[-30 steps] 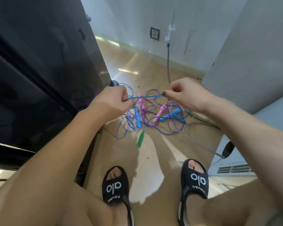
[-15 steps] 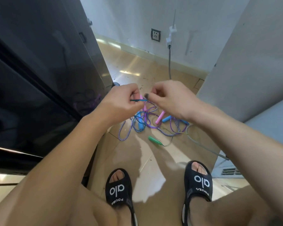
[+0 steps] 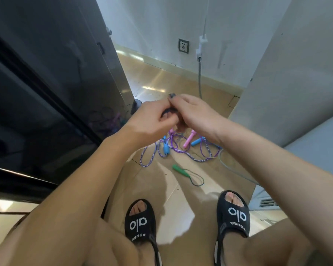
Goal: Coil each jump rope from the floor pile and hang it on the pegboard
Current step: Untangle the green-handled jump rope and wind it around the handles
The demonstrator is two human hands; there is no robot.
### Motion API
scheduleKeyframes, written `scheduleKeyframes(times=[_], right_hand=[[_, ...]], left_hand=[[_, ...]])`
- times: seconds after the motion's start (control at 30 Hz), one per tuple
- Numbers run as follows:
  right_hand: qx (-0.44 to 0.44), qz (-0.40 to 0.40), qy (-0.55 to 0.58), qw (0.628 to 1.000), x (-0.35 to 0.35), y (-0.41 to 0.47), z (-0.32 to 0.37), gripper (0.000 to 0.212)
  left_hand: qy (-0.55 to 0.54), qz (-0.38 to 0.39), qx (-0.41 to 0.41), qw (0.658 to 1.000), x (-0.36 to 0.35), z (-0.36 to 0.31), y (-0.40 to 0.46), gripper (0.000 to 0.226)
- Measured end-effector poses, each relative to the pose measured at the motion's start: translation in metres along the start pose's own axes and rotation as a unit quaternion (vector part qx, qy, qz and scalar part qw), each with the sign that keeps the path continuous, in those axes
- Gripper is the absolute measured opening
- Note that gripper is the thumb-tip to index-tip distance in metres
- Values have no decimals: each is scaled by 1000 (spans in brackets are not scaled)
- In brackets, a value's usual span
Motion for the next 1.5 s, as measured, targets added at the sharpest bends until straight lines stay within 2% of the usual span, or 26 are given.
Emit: scheduleKeyframes(times=[0.1, 0.17, 0.27, 0.33, 0.4, 0.47, 0.57, 0.63, 0.73, 0.83, 0.9, 1.0, 1.1, 1.17, 1.23, 1.3, 1.37, 1.43, 1.5], right_hand=[[47, -68, -207, 975, 23, 5, 1, 32], [63, -115, -246, 960, 43, 5, 6, 23], [25, -187, -119, 975, 76, 7, 1, 12], [19, -202, -71, 977, 79, 6, -2, 15], [13, -148, -100, 984, 60, 5, 0, 21], [-3, -66, -96, 993, 31, 2, -3, 29], [-41, 11, 2, 999, 5, 0, -8, 37], [-44, 21, 15, 999, 1, 1, -7, 37], [-22, -21, -61, 998, 8, 3, -4, 33], [8, -53, -48, 997, 17, 3, 6, 26], [26, -92, -4, 995, 29, 7, 15, 21], [40, -174, 110, 978, 63, 12, 21, 16], [22, -238, 57, 969, 95, 13, 14, 9], [-14, -195, -30, 980, 88, 15, 3, 20], [-36, -119, -71, 990, 60, 15, -3, 36], [-28, -47, -38, 998, 27, 14, -2, 44], [-12, 11, -18, 1000, 1, 13, 0, 49], [16, 6, -57, 998, 0, 11, 4, 47], [33, -35, -82, 995, 16, 10, 8, 41]], left_hand=[[31, 36, 16, 999, -1, 14, -4, 26], [73, 71, 42, 994, -3, 34, -5, 33], [124, 86, 86, 985, -3, 55, -6, 40], [107, 76, 98, 986, -3, 54, -5, 40], [44, 70, 93, 992, -5, 46, -3, 38], [7, 71, 54, 996, -8, 28, -2, 31], [32, 61, 30, 997, -13, 11, 0, 26], [48, 39, 37, 997, -10, 10, 2, 21], [28, 2, 48, 998, 0, 10, 3, 14], [-41, 50, 63, 996, -8, 8, 1, 29], [-48, 109, 70, 990, -20, 12, -3, 31], [44, 160, 81, 983, -29, 32, -10, 42], [31, 93, 114, 989, -13, 46, -7, 45], [-33, 23, 125, 991, 0, 45, -3, 46], [-50, 3, 88, 995, 4, 32, -1, 47], [-22, 13, 38, 999, 1, 15, -2, 41], [12, 13, 30, 999, 0, 9, -2, 32], [26, 1, 44, 999, 4, 14, -1, 32], [12, -14, 56, 998, 11, 26, -1, 37]])
Point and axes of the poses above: each hand's wrist, its own y-axis towards the middle knuckle, its own x-axis out of the back of the hand, z = x × y, the point moved 8 cm from there along y, towards the middle knuckle, and after that the axes turned 7 degrees about y, right-handed, at the moved point
